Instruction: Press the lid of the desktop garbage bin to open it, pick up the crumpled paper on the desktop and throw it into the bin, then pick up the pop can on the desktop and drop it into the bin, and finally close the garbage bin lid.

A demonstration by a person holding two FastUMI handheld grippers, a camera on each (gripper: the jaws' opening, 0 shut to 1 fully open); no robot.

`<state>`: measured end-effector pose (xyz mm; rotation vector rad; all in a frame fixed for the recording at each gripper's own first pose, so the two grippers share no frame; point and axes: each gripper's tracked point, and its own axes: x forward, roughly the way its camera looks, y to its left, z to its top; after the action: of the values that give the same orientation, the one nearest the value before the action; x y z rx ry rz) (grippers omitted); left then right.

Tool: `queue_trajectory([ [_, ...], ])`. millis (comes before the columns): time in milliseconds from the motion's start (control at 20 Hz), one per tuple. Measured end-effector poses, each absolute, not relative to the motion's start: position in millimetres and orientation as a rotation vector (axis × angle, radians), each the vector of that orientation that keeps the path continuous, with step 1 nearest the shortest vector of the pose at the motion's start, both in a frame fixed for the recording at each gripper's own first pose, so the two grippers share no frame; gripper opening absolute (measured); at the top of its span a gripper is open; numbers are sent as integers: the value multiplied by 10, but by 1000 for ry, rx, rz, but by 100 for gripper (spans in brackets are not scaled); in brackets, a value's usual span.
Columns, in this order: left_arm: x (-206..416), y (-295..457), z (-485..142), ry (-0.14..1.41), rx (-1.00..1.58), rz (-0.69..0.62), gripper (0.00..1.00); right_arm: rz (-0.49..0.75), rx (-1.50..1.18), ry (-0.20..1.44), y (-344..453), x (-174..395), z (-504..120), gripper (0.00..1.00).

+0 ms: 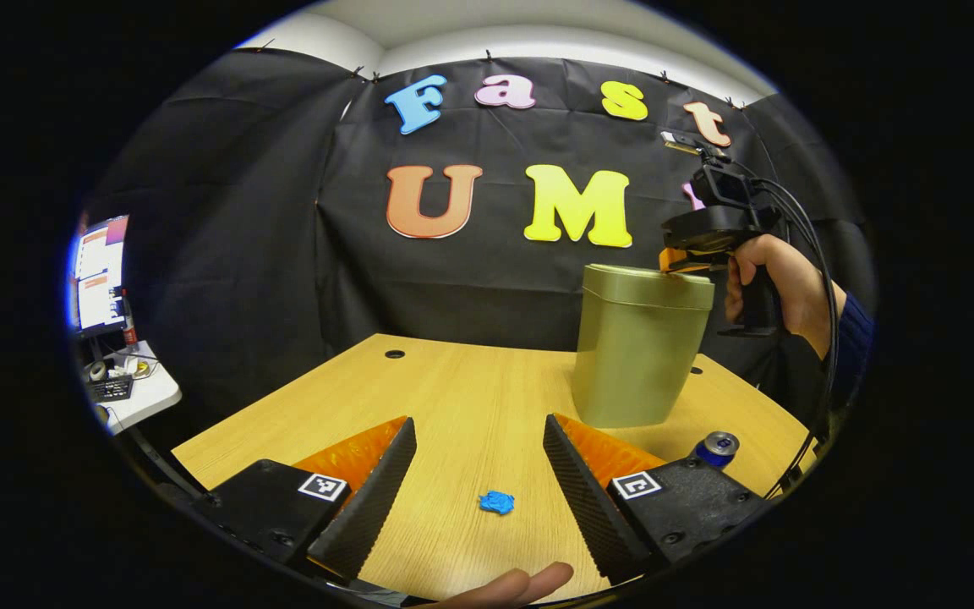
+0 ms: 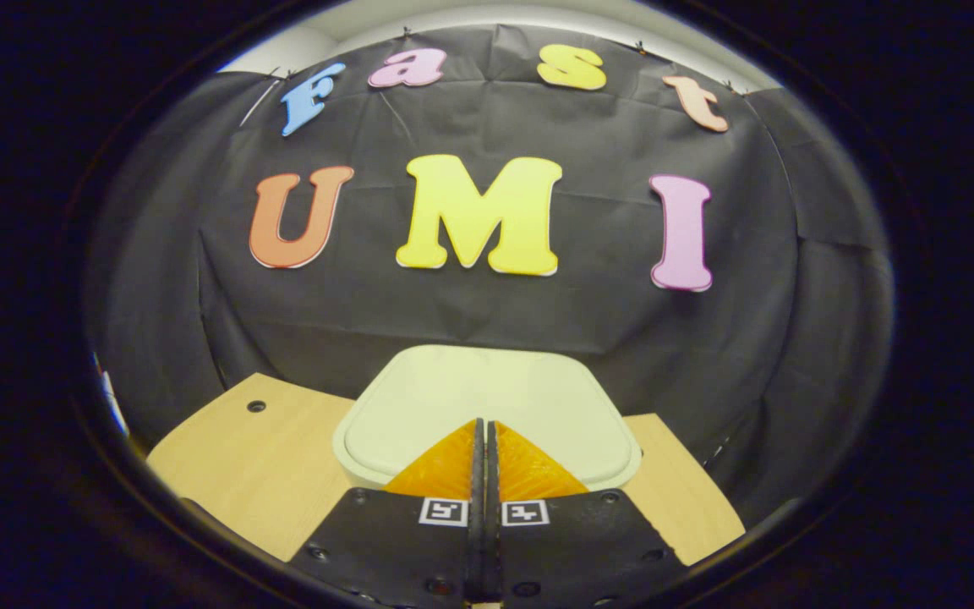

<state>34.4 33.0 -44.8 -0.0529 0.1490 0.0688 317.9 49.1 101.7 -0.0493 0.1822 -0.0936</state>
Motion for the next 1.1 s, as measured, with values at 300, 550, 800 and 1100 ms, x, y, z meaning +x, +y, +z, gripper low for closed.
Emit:
queue_trajectory([
  [300, 381, 322, -480, 148, -35, 79, 98, -132, -51, 53, 467, 2851, 1483, 0],
  [550, 391, 412, -471, 143, -39, 110, 98, -145, -81, -81, 371, 2095, 1854, 0],
  [800, 414, 394, -500, 149, -47, 100, 98, -41, 26, -76, 373, 1451, 1630, 21],
  [1100, 459, 271, -618, 183, -69, 71, 98, -22, 72, -93, 25, 860, 1311, 65],
])
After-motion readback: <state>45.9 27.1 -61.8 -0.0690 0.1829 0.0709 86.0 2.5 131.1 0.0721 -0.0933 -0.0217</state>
